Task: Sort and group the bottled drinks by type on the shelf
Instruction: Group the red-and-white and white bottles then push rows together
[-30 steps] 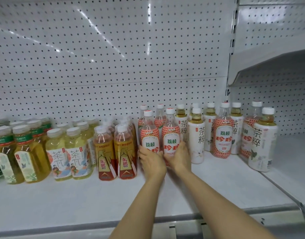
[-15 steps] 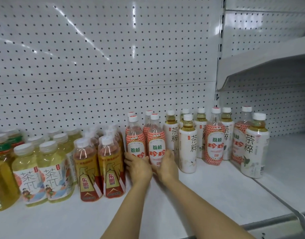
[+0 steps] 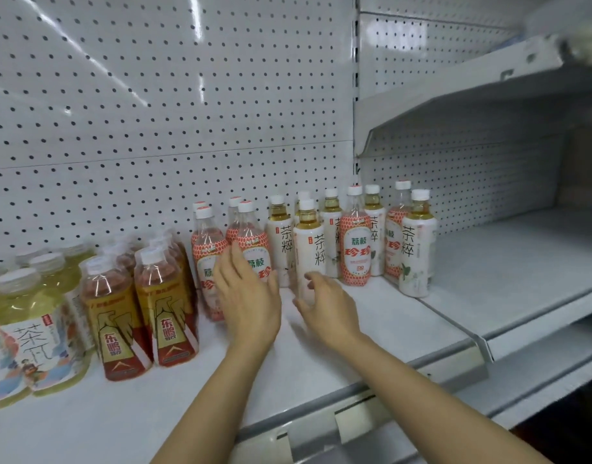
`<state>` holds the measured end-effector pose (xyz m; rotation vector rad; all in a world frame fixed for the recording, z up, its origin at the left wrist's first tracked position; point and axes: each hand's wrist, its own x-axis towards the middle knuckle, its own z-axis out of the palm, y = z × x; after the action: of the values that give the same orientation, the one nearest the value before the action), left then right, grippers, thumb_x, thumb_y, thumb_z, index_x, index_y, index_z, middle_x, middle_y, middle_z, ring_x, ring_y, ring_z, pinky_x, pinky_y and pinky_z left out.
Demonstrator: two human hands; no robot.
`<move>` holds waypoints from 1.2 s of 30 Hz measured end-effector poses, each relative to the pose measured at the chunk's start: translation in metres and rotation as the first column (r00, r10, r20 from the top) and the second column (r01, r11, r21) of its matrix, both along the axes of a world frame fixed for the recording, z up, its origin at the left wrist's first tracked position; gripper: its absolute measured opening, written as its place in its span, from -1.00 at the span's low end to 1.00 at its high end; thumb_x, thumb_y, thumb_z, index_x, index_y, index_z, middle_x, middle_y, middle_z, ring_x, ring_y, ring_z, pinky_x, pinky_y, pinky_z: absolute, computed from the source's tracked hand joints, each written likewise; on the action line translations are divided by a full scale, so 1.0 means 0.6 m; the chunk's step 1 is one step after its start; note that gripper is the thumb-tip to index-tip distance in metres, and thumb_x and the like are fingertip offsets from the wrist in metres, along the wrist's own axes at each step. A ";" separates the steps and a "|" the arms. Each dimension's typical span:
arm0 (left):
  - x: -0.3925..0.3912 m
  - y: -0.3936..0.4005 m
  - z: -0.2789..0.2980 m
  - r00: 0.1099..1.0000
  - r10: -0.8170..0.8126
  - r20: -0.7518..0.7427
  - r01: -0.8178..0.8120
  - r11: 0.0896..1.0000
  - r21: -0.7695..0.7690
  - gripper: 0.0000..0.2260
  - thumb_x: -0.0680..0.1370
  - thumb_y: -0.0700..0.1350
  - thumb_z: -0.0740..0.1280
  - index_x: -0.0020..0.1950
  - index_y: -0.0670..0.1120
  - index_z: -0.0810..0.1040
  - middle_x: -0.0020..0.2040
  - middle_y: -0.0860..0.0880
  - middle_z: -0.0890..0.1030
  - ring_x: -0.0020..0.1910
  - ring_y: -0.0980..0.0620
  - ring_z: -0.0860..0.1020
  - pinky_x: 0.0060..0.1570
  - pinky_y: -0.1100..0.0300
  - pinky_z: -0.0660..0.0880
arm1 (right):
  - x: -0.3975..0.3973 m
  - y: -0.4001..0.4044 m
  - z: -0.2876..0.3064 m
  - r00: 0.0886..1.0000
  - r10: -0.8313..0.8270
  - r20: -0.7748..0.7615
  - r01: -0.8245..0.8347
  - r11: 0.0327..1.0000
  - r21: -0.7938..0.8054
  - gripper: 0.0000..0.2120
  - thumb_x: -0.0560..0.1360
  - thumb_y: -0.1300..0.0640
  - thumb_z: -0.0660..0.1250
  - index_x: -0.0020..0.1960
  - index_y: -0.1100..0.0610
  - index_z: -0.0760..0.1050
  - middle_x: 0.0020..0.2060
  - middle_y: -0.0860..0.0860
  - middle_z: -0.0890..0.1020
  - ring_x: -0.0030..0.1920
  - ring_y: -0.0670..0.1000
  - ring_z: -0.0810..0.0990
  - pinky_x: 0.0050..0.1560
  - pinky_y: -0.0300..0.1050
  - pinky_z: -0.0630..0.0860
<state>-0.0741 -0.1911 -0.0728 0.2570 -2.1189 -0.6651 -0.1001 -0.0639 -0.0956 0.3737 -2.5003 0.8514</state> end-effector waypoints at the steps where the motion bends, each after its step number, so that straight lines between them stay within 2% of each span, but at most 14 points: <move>1: 0.002 0.018 0.004 0.998 -0.049 -0.033 0.048 0.998 -0.046 -0.30 0.55 -0.02 0.38 0.57 -0.20 0.13 0.54 -0.20 0.21 0.53 -0.18 0.14 0.50 -0.07 0.13 | 0.008 0.023 0.003 0.999 -0.020 -0.038 0.020 1.000 -0.004 -0.58 0.52 -0.03 0.32 0.34 0.06 0.39 0.19 0.00 0.56 0.19 0.05 0.51 0.03 -0.05 0.48; 5: -0.001 0.103 0.006 0.960 -0.280 -0.029 0.274 0.954 -0.122 -0.42 0.60 -0.06 0.32 0.56 -0.16 0.19 0.55 -0.12 0.22 0.53 -0.09 0.16 0.50 0.07 0.11 | 0.019 0.110 0.004 0.982 -0.117 -0.145 0.118 0.993 -0.005 -0.63 0.51 0.00 0.33 0.28 0.08 0.45 0.14 0.02 0.59 0.16 0.07 0.51 -0.03 -0.07 0.46; 7: -0.016 0.146 0.000 0.932 -0.361 0.004 0.360 0.927 -0.105 -0.46 0.62 -0.04 0.28 0.56 -0.14 0.20 0.54 -0.09 0.23 0.53 -0.05 0.17 0.48 0.13 0.10 | 0.015 0.154 0.003 0.970 -0.162 -0.180 0.157 0.987 -0.040 -0.65 0.49 0.02 0.36 0.24 0.10 0.48 0.12 0.04 0.60 0.14 0.09 0.53 -0.03 -0.06 0.48; 10: -0.061 0.198 -0.004 0.910 -0.405 0.088 0.408 0.913 -0.020 -0.46 0.62 -0.02 0.29 0.54 -0.14 0.21 0.51 -0.11 0.26 0.49 -0.08 0.23 0.44 0.10 0.21 | 0.001 0.211 0.005 0.949 -0.224 -0.220 0.212 0.974 -0.078 -0.67 0.49 0.04 0.38 0.21 0.10 0.49 0.11 0.03 0.61 0.13 0.09 0.52 -0.06 -0.07 0.47; 13: -0.111 0.242 0.008 0.909 -0.389 0.150 0.373 0.920 0.121 -0.43 0.60 0.00 0.32 0.52 -0.16 0.19 0.44 -0.15 0.31 0.41 -0.15 0.34 0.32 -0.02 0.37 | -0.013 0.267 0.013 0.930 -0.274 -0.245 0.249 0.960 -0.130 -0.68 0.48 0.04 0.40 0.18 0.12 0.50 0.07 0.04 0.61 0.10 0.10 0.53 -0.13 -0.08 0.45; 16: -0.160 0.269 0.025 0.920 -0.347 0.181 0.300 0.922 0.244 -0.35 0.60 0.01 0.32 0.55 -0.19 0.11 0.48 -0.19 0.27 0.43 -0.19 0.32 0.32 -0.05 0.35 | -0.033 0.323 0.017 0.924 -0.299 -0.240 0.269 0.952 -0.149 -0.66 0.48 0.04 0.40 0.21 0.09 0.47 0.10 0.00 0.59 0.13 0.05 0.53 -0.06 -0.05 0.49; 19: -0.204 0.284 0.035 0.933 -0.301 0.196 0.228 0.919 0.323 -0.26 0.56 0.06 0.36 0.56 -0.22 0.06 0.49 -0.23 0.26 0.41 -0.23 0.34 0.28 -0.10 0.40 | -0.057 0.373 0.016 0.916 -0.321 -0.242 0.290 0.944 -0.155 -0.70 0.49 0.05 0.38 0.19 0.09 0.47 0.09 -0.02 0.59 0.12 0.02 0.53 -0.07 -0.10 0.44; 26: -0.228 0.298 0.040 0.955 -0.213 0.205 0.140 0.937 0.321 -0.23 0.50 0.05 0.45 0.50 -0.27 0.12 0.48 -0.24 0.26 0.42 -0.24 0.31 0.32 -0.08 0.35 | -0.135 0.430 0.036 0.934 -0.276 -0.226 0.243 0.956 -0.163 -0.67 0.51 0.09 0.35 0.25 0.10 0.46 0.13 -0.01 0.59 0.11 0.01 0.55 -0.01 -0.08 0.47; 29: -0.225 0.283 0.034 0.952 -0.235 0.199 0.165 0.935 0.315 -0.20 0.46 0.09 0.47 0.51 -0.23 0.16 0.47 -0.20 0.31 0.43 -0.21 0.33 0.36 -0.09 0.34 | -0.177 0.430 0.070 0.969 -0.210 -0.130 0.167 0.944 -0.284 -0.67 0.52 0.02 0.35 0.24 0.11 0.46 0.07 -0.01 0.60 0.04 0.00 0.57 0.02 -0.07 0.51; 31: -0.211 0.269 0.030 0.947 -0.266 0.179 0.202 0.929 0.312 -0.17 0.39 0.16 0.49 0.49 -0.19 0.21 0.41 -0.16 0.39 0.41 -0.18 0.36 0.36 -0.09 0.37 | -0.201 0.426 0.103 0.999 -0.051 -0.007 0.042 0.887 -0.460 -0.64 0.51 -0.01 0.38 0.24 0.11 0.48 0.04 -0.03 0.60 0.04 -0.02 0.57 0.10 -0.06 0.51; 34: -0.186 0.250 0.021 0.937 -0.312 0.155 0.247 0.908 0.337 -0.16 0.21 0.30 0.42 0.36 -0.12 0.33 0.23 -0.09 0.53 0.25 -0.15 0.52 0.17 -0.14 0.54 | -0.236 0.415 0.145 0.956 0.257 0.142 -0.119 0.781 -0.613 -0.61 0.49 0.00 0.41 0.26 0.10 0.51 0.13 -0.02 0.61 0.13 -0.03 0.57 0.20 -0.04 0.50; 36: -0.172 0.243 0.018 0.933 -0.325 0.156 0.259 0.904 0.339 -0.13 0.21 0.29 0.45 0.39 -0.07 0.28 0.26 -0.09 0.52 0.25 -0.14 0.54 0.10 -0.11 0.59 | -0.254 0.407 0.164 0.918 0.356 0.174 -0.168 0.747 -0.643 -0.66 0.49 0.07 0.40 0.25 0.07 0.52 0.15 -0.02 0.62 0.13 -0.03 0.58 0.17 -0.05 0.51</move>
<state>-0.1774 -0.0452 -0.0622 0.1860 -2.2696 -1.2062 -0.2527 0.1802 0.0028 0.3985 -2.2501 1.8973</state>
